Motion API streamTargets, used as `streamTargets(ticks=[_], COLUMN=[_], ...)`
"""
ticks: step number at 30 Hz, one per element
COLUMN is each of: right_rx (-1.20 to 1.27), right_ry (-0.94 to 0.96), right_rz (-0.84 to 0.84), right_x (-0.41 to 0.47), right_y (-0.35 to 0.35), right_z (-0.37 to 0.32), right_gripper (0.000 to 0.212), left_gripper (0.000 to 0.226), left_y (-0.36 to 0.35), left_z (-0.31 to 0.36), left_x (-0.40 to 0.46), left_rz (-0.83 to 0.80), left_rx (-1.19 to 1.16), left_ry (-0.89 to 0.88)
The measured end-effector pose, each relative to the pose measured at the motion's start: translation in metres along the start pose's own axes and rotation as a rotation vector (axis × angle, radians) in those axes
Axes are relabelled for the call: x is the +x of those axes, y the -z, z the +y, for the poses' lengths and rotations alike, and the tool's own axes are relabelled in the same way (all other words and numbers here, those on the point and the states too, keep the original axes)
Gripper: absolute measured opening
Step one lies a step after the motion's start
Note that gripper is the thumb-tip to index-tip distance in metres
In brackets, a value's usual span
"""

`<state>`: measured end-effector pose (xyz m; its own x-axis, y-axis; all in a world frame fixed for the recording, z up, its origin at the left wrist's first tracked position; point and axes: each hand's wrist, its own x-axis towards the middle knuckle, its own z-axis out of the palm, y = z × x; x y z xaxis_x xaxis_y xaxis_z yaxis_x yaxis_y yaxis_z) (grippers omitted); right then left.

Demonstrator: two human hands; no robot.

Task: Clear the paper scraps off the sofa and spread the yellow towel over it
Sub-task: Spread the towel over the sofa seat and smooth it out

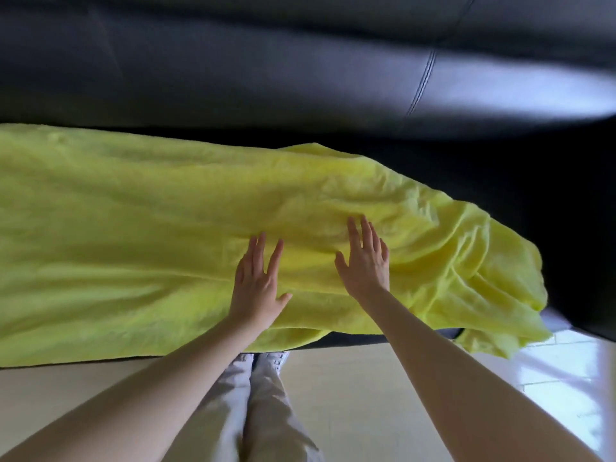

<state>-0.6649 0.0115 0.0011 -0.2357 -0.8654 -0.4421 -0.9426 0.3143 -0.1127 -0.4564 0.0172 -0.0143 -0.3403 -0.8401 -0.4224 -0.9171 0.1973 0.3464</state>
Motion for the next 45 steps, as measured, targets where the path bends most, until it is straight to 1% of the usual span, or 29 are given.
streamTargets(ticks=[2, 5, 9, 11, 14, 16, 17, 19, 23, 25, 26, 27, 28, 29, 30, 31, 32, 33, 35, 36, 38, 39, 40, 42, 43, 45], right_rx=[0.031, 0.089, 0.161, 0.205, 0.248, 0.242, 0.223, 0.17, 0.114, 0.142, 0.152, 0.153, 0.149, 0.136, 0.117, 0.094, 0.079, 0.077, 0.1, 0.114, 0.144, 0.168, 0.193, 0.199, 0.178, 0.113], right_ry=[-0.018, -0.047, -0.087, -0.079, 0.0, 0.059, 0.079, 0.089, -0.007, -0.09, -0.132, -0.168, -0.196, -0.229, -0.256, -0.271, -0.267, -0.245, -0.191, -0.165, -0.096, -0.048, 0.021, 0.228, 0.344, 0.532], right_rz=[-0.005, -0.096, -0.088, -0.073, -0.014, 0.051, 0.093, 0.168, 0.26, 0.253, 0.226, 0.178, 0.112, 0.036, -0.039, -0.106, -0.143, -0.15, -0.104, -0.076, 0.02, 0.073, 0.107, 0.118, 0.081, -0.131], right_x=[0.009, 0.025, 0.041, 0.048, 0.06, 0.07, 0.075, 0.083, 0.094, 0.095, 0.095, 0.094, 0.093, 0.092, 0.092, 0.091, 0.089, 0.088, 0.082, 0.079, 0.068, 0.061, 0.052, 0.031, 0.019, -0.004], right_y=[-0.001, -0.001, 0.006, 0.011, 0.02, 0.026, 0.029, 0.035, 0.049, 0.058, 0.06, 0.062, 0.064, 0.065, 0.066, 0.066, 0.066, 0.066, 0.07, 0.072, 0.075, 0.077, 0.078, 0.074, 0.069, 0.058], right_z=[0.006, 0.007, 0.006, 0.012, 0.034, 0.053, 0.062, 0.085, 0.143, 0.177, 0.193, 0.211, 0.232, 0.25, 0.268, 0.283, 0.295, 0.305, 0.311, 0.309, 0.304, 0.296, 0.288, 0.272, 0.265, 0.253], right_gripper=[0.069, 0.069, 0.062, 0.053, 0.036, 0.024, 0.023, 0.029, 0.041, 0.05, 0.057, 0.064, 0.07, 0.076, 0.08, 0.08, 0.075, 0.063, 0.032, 0.022, 0.017, 0.018, 0.021, 0.03, 0.035, 0.035], left_gripper=[0.108, 0.104, 0.113, 0.122, 0.132, 0.133, 0.131, 0.122, 0.101, 0.098, 0.096, 0.092, 0.086, 0.082, 0.079, 0.077, 0.076, 0.074, 0.066, 0.059, 0.04, 0.034, 0.036, 0.059, 0.071, 0.088], left_y=[0.001, 0.004, 0.007, 0.007, -0.001, -0.007, -0.008, -0.011, -0.014, -0.018, -0.02, -0.025, -0.031, -0.037, -0.043, -0.049, -0.054, -0.058, -0.061, -0.061, -0.059, -0.056, -0.051, -0.039, -0.034, -0.026], left_z=[0.01, 0.024, 0.033, 0.03, 0.033, 0.039, 0.042, 0.053, 0.088, 0.113, 0.126, 0.143, 0.164, 0.183, 0.205, 0.226, 0.247, 0.267, 0.3, 0.311, 0.332, 0.337, 0.343, 0.345, 0.342, 0.329], left_x=[0.014, 0.03, 0.051, 0.056, 0.058, 0.058, 0.058, 0.061, 0.065, 0.067, 0.067, 0.066, 0.066, 0.065, 0.066, 0.066, 0.067, 0.07, 0.077, 0.081, 0.088, 0.094, 0.1, 0.114, 0.121, 0.129], left_rz=[0.006, -0.035, -0.247, -0.291, -0.261, -0.248, -0.241, -0.23, -0.281, -0.245, -0.201, -0.123, -0.027, 0.073, 0.154, 0.199, 0.223, 0.219, 0.19, 0.176, 0.139, 0.122, 0.095, -0.032, -0.091, -0.131], left_rx=[0.025, 0.075, 0.233, 0.319, 0.428, 0.465, 0.48, 0.474, 0.49, 0.406, 0.342, 0.262, 0.176, 0.104, 0.06, 0.026, -0.015, -0.071, -0.186, -0.224, -0.303, -0.363, -0.428, -0.534, -0.566, -0.644], left_ry=[-0.053, -0.105, -0.073, -0.048, -0.031, 0.01, 0.036, 0.105, 0.26, 0.38, 0.437, 0.476, 0.483, 0.451, 0.395, 0.339, 0.289, 0.254, 0.194, 0.159, 0.14, 0.186, 0.268, 0.508, 0.629, 0.84])
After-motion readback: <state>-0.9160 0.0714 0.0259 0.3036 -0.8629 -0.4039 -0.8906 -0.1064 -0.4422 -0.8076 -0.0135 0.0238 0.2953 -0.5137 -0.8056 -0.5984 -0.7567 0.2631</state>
